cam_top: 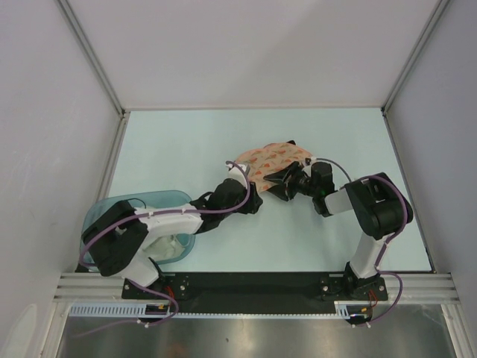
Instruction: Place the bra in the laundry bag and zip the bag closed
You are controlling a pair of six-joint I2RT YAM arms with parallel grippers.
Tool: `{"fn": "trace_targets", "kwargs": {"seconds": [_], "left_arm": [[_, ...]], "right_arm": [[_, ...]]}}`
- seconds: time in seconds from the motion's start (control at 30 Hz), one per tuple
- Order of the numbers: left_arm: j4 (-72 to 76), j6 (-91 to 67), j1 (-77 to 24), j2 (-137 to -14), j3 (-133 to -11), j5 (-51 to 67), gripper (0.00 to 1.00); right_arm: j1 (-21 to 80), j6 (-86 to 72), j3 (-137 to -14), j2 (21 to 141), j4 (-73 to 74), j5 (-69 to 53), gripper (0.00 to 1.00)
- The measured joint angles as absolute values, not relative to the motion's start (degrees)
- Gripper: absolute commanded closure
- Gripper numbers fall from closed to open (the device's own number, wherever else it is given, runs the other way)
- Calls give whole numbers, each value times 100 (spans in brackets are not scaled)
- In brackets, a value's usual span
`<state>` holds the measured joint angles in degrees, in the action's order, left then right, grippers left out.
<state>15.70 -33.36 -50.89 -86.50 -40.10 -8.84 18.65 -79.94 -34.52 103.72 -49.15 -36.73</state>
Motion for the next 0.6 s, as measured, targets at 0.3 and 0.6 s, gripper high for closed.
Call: {"fn": "trace_targets", "kwargs": {"seconds": [0.3,0.6], "left_arm": [[1925,-3188,-5100,-8980,-4147,-1249,57],[2244,-3203,-5262,-9135,-4150,-1514,51]], "right_arm": [[1981,-8580,-3476,10368,-4812,-3363,42],[2003,-8973,-3476,10368,-4856,-3216,43]]}}
